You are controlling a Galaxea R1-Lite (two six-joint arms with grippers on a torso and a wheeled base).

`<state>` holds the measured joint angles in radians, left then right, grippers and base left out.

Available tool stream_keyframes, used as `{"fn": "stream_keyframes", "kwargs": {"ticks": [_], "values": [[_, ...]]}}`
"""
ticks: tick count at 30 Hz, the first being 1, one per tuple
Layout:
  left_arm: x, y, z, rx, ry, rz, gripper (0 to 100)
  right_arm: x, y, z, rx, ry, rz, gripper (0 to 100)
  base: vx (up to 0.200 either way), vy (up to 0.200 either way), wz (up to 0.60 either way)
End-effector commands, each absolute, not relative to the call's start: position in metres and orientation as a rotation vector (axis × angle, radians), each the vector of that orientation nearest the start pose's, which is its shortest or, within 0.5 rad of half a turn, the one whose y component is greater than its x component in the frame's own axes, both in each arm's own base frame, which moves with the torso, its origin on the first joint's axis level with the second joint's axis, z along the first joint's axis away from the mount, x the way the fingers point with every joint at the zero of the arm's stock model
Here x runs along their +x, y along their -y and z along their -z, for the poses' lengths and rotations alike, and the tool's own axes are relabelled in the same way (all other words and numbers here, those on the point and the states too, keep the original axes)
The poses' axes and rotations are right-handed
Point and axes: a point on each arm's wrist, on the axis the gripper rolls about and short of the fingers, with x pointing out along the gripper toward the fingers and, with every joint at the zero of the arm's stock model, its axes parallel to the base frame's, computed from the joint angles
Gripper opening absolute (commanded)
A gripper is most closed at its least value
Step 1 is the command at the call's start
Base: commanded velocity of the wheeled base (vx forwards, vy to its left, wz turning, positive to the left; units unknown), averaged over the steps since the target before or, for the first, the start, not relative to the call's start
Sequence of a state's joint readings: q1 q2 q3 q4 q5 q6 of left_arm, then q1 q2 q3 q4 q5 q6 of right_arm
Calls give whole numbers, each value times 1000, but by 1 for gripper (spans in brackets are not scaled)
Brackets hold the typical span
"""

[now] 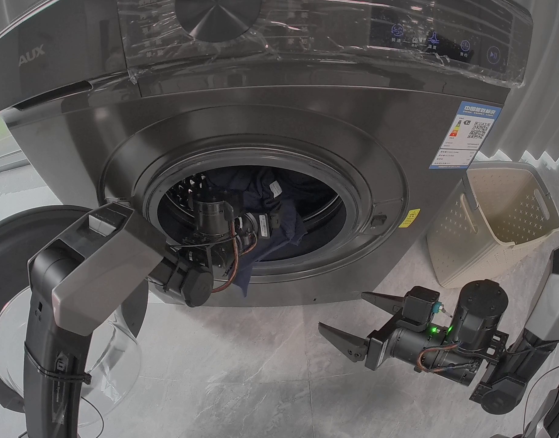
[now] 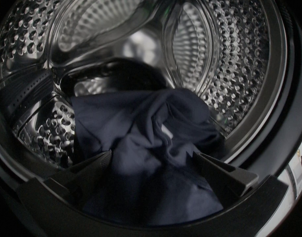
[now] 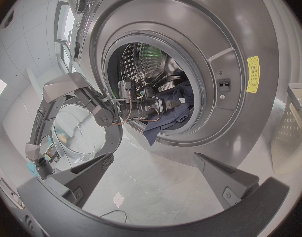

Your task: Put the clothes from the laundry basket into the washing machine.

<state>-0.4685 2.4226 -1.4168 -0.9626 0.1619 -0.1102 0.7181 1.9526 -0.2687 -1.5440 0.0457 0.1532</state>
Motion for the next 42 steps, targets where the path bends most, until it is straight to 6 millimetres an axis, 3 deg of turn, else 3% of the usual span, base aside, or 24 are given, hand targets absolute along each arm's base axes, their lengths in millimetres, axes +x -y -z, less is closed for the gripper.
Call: {"fn": "stream_keyframes", "kwargs": {"ticks": [1, 6, 7, 13, 20, 27, 28, 33, 34, 38, 42], "values": [[422, 212, -89, -83, -110, 324, 100, 201, -178, -81, 97, -198, -754, 100, 0, 0, 0], [421, 213, -79, -66, -162, 338, 100, 201, -179, -81, 97, -198, -754, 100, 0, 0, 0], [422, 214, -78, -67, -169, 349, 0, 201, -179, -80, 96, -199, -754, 100, 0, 0, 0], [433, 222, -76, -92, -138, 357, 0, 201, -179, -80, 95, -201, -754, 100, 0, 0, 0], [473, 224, -108, -248, 57, 271, 0, 201, -179, -79, 96, -204, -754, 100, 0, 0, 0], [476, 231, -121, -284, 136, 271, 0, 202, -180, -78, 95, -206, -754, 100, 0, 0, 0], [475, 230, -122, -284, 134, 267, 100, 202, -180, -78, 95, -206, -754, 100, 0, 0, 0], [460, 229, -126, -270, 81, 274, 100, 202, -180, -78, 95, -206, -754, 100, 0, 0, 0], [448, 227, -125, -248, 23, 292, 100, 202, -180, -78, 95, -206, -754, 100, 0, 0, 0], [418, 228, -111, -198, -141, 384, 100, 202, -180, -79, 96, -204, -755, 100, 0, 0, 0], [410, 229, -96, -177, -204, 412, 100, 202, -180, -79, 96, -203, -755, 100, 0, 0, 0]]}}
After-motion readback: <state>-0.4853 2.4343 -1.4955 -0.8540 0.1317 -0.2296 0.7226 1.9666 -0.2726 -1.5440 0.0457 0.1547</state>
